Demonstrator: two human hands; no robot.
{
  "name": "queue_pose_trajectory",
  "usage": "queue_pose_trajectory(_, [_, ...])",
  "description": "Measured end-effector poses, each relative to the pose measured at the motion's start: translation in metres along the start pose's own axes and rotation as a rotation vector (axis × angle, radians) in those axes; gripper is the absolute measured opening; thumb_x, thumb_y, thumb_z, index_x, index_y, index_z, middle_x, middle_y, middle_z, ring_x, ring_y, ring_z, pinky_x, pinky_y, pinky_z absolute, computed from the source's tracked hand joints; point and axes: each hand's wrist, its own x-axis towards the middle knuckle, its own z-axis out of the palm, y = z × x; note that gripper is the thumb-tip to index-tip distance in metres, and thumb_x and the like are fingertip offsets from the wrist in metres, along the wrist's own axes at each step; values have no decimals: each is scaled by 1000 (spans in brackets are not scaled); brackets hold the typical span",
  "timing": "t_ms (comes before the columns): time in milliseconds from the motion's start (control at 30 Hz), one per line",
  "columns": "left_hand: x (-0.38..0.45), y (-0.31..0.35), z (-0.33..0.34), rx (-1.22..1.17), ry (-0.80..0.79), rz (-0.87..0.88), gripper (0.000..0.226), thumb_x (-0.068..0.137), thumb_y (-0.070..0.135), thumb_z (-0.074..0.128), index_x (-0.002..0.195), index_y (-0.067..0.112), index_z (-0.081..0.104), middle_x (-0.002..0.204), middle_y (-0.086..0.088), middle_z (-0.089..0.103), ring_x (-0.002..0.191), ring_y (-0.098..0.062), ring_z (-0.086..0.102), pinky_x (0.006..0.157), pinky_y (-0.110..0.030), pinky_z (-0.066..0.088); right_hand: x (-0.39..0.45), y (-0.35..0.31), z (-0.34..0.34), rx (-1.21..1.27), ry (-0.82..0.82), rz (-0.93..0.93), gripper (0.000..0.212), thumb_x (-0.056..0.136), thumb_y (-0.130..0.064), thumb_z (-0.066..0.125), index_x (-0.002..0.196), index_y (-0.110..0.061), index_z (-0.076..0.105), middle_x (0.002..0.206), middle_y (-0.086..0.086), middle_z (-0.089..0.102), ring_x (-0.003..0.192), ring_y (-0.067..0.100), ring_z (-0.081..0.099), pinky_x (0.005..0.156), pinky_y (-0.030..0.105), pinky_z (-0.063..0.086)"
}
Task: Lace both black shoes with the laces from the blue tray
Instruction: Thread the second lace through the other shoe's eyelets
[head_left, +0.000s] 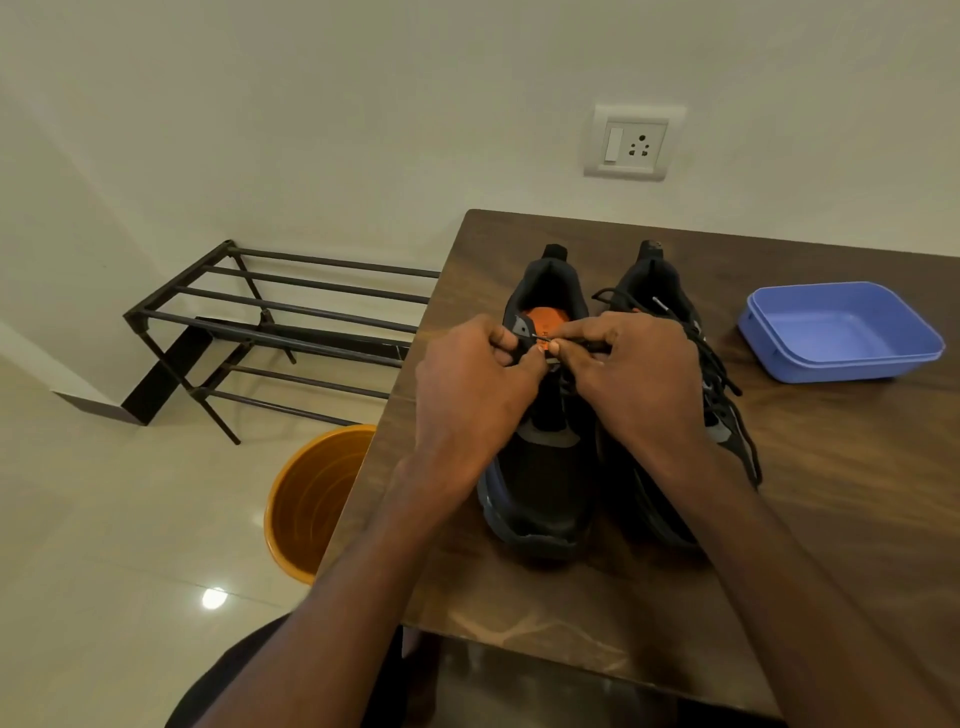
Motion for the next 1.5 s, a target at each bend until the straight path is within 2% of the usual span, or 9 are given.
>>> queue_pose_trajectory(167, [0,-1,-2,-67,-19,-25,13,91,36,77,96,26,71,75,10,70,68,4,68,62,-19,60,2,-2,-2,-53,-26,12,22,92,-41,72,113,-38,77,105,-13,77,94,9,70,80,39,60])
queue_pose_trajectory(267, [0,-1,-2,-73,-23,-20,15,92,37,77,100,25,73,79,11,71,71,2,69,64,-20,61,1,-4,0,-99,-16,-10,17,89,-41,72,105,-37,77,102,-10,75,92,13,68,76,40,60])
queue_pose_trajectory(533, [-2,0,-5,-53,-18,9,13,92,36,76,100,25,73,80,12,70,72,4,68,63,-15,58,-1,-3,10,-87,-28,8,10,90,-38,71,97,-34,77,95,-12,71,85,11,63,69,30,53])
queue_pose_trajectory(767, [-4,2,-7,-67,-5,16,9,93,35,74,96,27,72,77,10,70,72,0,69,66,-23,62,-3,6,13,158,-36,67,16,86,-41,70,97,-36,79,92,-15,73,85,5,68,76,41,60])
queue_pose_trajectory(1033, [-6,3,-7,-17,-18,55,9,95,33,73,100,26,73,86,13,70,79,0,69,71,-23,62,-6,-4,14,64,-5,89,16,89,-42,71,100,-34,79,96,-12,73,87,9,66,76,40,59])
queue_pose_trajectory(1200, [-1,-3,-8,-2,-66,63,12,101,27,64,107,25,75,95,12,72,88,-1,68,77,-25,61,-2,0,13,93,-94,57,14,91,-30,73,103,-28,79,91,-10,62,82,9,60,77,39,56])
queue_pose_trajectory(1300, [5,-6,-9,-35,-63,69,8,98,22,69,99,25,75,86,12,71,81,0,68,75,-26,62,-4,-1,13,-17,-122,-16,23,92,-31,69,114,-26,74,100,-6,54,95,14,56,82,36,53])
queue_pose_trajectory(1400, [8,-4,-12,-92,-60,101,6,99,19,67,99,21,73,91,9,71,86,0,69,78,-25,61,-12,-3,7,-143,-92,-67,50,86,-49,68,132,-29,61,121,-6,48,113,16,44,92,37,45])
queue_pose_trajectory(1500, [12,7,-25,-428,-30,134,10,106,12,55,107,7,63,99,-1,74,91,-8,72,73,-20,58,-14,-2,0,-239,-135,-92,70,82,-64,68,142,-33,51,141,-9,43,132,17,39,103,43,36])
